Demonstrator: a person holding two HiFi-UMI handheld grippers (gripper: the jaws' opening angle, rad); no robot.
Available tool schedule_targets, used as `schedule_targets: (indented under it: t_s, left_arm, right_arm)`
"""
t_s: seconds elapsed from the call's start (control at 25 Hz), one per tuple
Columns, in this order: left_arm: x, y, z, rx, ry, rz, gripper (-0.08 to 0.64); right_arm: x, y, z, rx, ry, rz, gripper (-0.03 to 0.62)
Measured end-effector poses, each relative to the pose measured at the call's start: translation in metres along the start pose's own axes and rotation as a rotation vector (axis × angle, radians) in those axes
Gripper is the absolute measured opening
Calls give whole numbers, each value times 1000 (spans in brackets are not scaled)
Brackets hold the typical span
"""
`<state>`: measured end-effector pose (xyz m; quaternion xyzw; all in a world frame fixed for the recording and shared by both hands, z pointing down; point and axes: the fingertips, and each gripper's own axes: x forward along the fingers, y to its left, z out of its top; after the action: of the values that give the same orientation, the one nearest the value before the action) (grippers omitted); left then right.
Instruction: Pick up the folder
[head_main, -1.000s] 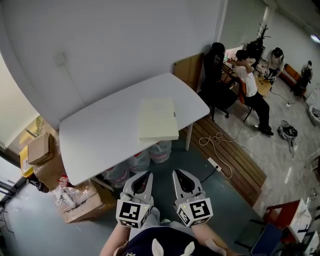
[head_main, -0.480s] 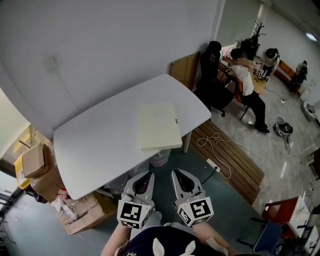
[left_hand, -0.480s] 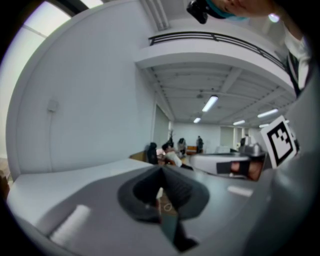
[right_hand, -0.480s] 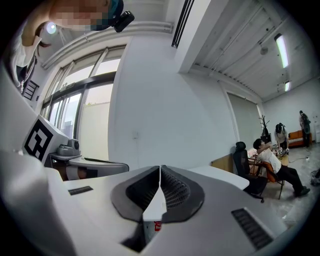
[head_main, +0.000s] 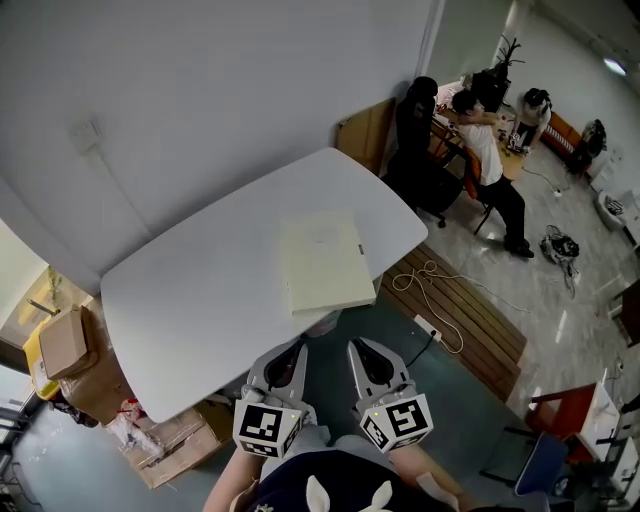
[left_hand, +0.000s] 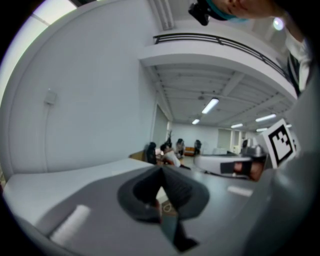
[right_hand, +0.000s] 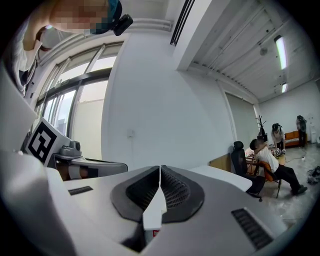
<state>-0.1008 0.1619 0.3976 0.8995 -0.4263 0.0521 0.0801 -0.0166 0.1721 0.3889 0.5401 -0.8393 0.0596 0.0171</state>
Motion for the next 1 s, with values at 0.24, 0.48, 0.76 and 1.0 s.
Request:
schedule_targets:
  t_s: [0.24,0.48,0.76,1.0]
  left_arm:
    - [4,21,-2,13,5,-18,-5]
    - [10,30,-2,6,-4,-18,-5]
    - [27,28,-2,-3,3,-41,-5]
    - [49,37,-1,-5,13,-43,-5]
  right_arm:
    - [14,-1,-1,9,-9,-38,14]
    - [16,-9,0,10,-23,-62,14]
    - [26,-20,1,21,-35,-66,14]
    - [47,-32,0,26,-24,-49,14]
